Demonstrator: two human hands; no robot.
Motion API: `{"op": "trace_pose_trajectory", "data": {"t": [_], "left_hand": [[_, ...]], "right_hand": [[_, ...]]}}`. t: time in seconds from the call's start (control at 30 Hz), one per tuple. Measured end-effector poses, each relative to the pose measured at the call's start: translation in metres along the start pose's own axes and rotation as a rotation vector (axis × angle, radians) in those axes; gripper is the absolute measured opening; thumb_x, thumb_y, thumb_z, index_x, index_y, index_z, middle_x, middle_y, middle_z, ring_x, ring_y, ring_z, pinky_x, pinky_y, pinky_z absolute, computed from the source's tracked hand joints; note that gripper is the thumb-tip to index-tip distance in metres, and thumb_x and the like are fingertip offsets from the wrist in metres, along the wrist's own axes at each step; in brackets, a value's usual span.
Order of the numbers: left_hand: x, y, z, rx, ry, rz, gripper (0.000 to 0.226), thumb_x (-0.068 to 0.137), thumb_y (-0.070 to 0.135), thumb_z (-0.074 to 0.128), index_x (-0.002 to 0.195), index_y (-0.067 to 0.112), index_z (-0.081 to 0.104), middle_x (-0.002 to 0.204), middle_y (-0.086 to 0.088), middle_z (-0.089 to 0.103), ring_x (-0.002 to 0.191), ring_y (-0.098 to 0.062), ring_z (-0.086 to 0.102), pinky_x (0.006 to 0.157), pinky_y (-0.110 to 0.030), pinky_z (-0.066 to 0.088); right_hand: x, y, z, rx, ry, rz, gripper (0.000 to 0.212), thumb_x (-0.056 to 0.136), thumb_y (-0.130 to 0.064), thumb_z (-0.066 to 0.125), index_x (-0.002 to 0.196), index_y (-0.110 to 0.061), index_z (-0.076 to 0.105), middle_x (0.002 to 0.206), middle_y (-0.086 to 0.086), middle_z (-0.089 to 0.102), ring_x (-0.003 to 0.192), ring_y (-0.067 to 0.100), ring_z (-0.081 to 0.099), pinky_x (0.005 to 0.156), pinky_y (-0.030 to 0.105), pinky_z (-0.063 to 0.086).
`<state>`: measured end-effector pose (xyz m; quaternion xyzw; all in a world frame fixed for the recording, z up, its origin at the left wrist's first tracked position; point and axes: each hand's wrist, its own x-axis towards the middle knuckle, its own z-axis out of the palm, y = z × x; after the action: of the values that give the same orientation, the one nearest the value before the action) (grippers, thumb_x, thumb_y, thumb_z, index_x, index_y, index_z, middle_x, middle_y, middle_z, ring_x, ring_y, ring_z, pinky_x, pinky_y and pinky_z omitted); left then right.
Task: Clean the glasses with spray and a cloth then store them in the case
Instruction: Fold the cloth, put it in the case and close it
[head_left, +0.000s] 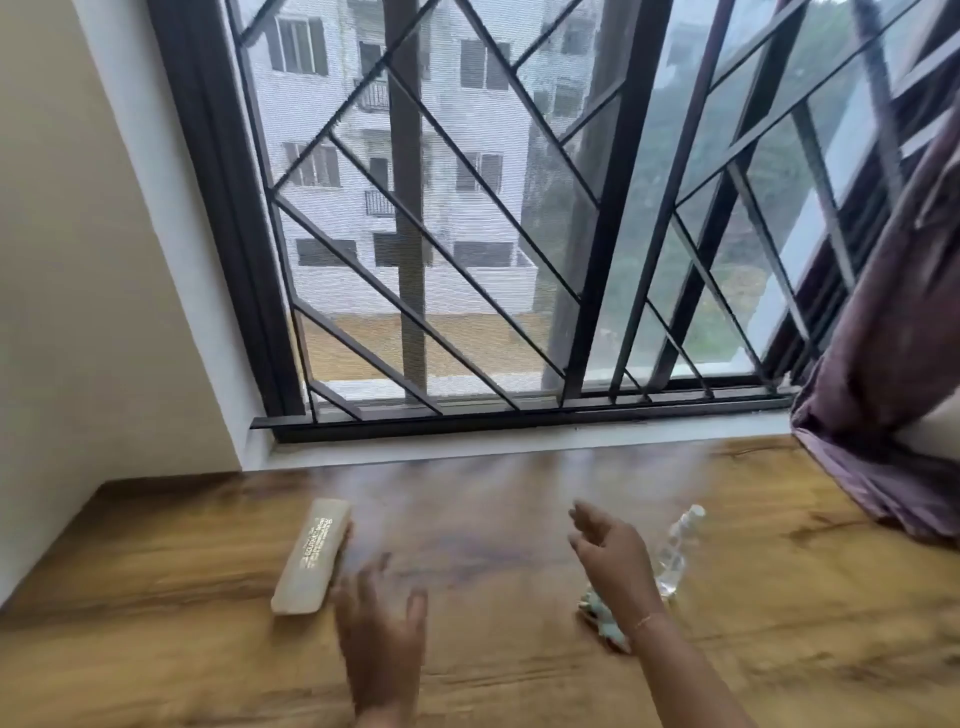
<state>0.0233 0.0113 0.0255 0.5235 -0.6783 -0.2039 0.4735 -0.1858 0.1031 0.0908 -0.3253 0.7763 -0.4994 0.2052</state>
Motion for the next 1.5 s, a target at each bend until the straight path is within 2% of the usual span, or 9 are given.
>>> {"op": "trace_pose_trajectory", "data": {"t": [0.13, 0.27, 0.4, 0.53, 0.7, 1.1, 1.23, 1.37, 1.5], "left_hand": [[-0.029, 0.048, 0.045, -0.163, -0.529, -0.140, 0.028, 0.069, 0.025, 0.075, 0.093, 0.011, 0.072, 0.075, -0.002, 0.067, 0.059, 0.001, 0.059, 0.055, -0.004, 0.039], [-0.048, 0.082, 0.078, -0.109, -0.724, -0.152, 0.026, 0.073, 0.024, 0.069, 0.097, 0.013, 0.071, 0.090, -0.003, 0.072, 0.080, -0.007, 0.063, 0.065, -0.009, 0.038], [-0.057, 0.090, 0.099, 0.009, -0.859, -0.127, 0.010, 0.068, 0.025, 0.062, 0.075, 0.019, 0.066, 0.073, 0.002, 0.060, 0.082, -0.013, 0.061, 0.066, -0.022, 0.039], [-0.058, 0.092, 0.109, 0.053, -0.831, -0.131, 0.009, 0.064, 0.031, 0.056, 0.061, 0.023, 0.058, 0.077, -0.004, 0.065, 0.080, -0.018, 0.062, 0.060, -0.026, 0.039], [-0.047, 0.091, 0.105, -0.012, -0.782, -0.147, 0.015, 0.068, 0.019, 0.063, 0.079, 0.015, 0.073, 0.082, -0.004, 0.074, 0.081, -0.014, 0.066, 0.063, -0.022, 0.042], [0.067, 0.119, 0.021, -0.642, -0.326, -0.350, 0.026, 0.082, 0.002, 0.060, 0.068, 0.022, 0.070, 0.070, -0.007, 0.067, 0.070, -0.023, 0.059, 0.070, -0.038, 0.049], [0.108, 0.151, -0.007, -0.864, -0.363, -0.406, 0.019, 0.092, 0.008, 0.044, 0.083, 0.011, 0.061, 0.091, -0.018, 0.058, 0.083, -0.027, 0.054, 0.071, -0.038, 0.048], [0.143, 0.193, -0.037, -1.091, -0.408, -0.380, 0.018, 0.095, 0.010, 0.036, 0.098, 0.004, 0.053, 0.103, -0.019, 0.053, 0.092, -0.032, 0.055, 0.059, -0.035, 0.056], [0.159, 0.239, -0.071, -1.184, -0.381, -0.306, 0.021, 0.096, 0.009, 0.034, 0.104, 0.002, 0.051, 0.090, -0.017, 0.057, 0.072, -0.024, 0.058, 0.049, -0.027, 0.053]], "right_hand": [[-0.008, 0.026, -0.024, -0.170, 0.022, 0.022, 0.035, 0.083, 0.001, 0.056, 0.117, -0.004, 0.061, 0.116, 0.011, 0.066, 0.106, 0.015, 0.061, 0.092, 0.021, 0.042], [-0.004, 0.045, -0.026, -0.321, -0.048, 0.054, 0.035, 0.085, -0.001, 0.052, 0.118, -0.007, 0.061, 0.122, 0.009, 0.063, 0.115, 0.016, 0.057, 0.095, 0.016, 0.037], [-0.002, 0.058, -0.022, -0.427, -0.154, 0.118, 0.040, 0.082, -0.004, 0.056, 0.121, -0.008, 0.059, 0.126, 0.007, 0.061, 0.117, 0.016, 0.054, 0.093, 0.014, 0.035], [0.002, 0.063, -0.017, -0.440, -0.148, 0.146, 0.033, 0.076, -0.003, 0.058, 0.108, -0.010, 0.068, 0.114, 0.007, 0.068, 0.106, 0.017, 0.061, 0.091, 0.018, 0.042], [0.011, 0.052, -0.017, -0.400, -0.135, 0.125, 0.023, 0.071, 0.000, 0.060, 0.086, -0.011, 0.074, 0.094, 0.008, 0.074, 0.091, 0.017, 0.066, 0.081, 0.019, 0.047], [0.034, -0.097, -0.039, 0.209, -0.070, -0.141, 0.027, 0.073, 0.009, 0.063, 0.067, -0.017, 0.072, 0.071, 0.009, 0.069, 0.073, 0.022, 0.064, 0.073, 0.035, 0.055], [0.037, -0.150, -0.047, 0.421, -0.102, -0.199, 0.033, 0.078, 0.015, 0.049, 0.070, -0.010, 0.069, 0.075, 0.013, 0.065, 0.076, 0.027, 0.061, 0.071, 0.041, 0.054], [0.036, -0.194, -0.058, 0.541, -0.075, -0.332, 0.034, 0.080, 0.013, 0.046, 0.074, -0.011, 0.069, 0.087, 0.020, 0.065, 0.073, 0.026, 0.062, 0.052, 0.029, 0.052], [0.030, -0.229, -0.071, 0.628, -0.054, -0.445, 0.027, 0.080, 0.011, 0.052, 0.079, -0.009, 0.070, 0.089, 0.023, 0.067, 0.070, 0.023, 0.062, 0.051, 0.025, 0.050]]}}
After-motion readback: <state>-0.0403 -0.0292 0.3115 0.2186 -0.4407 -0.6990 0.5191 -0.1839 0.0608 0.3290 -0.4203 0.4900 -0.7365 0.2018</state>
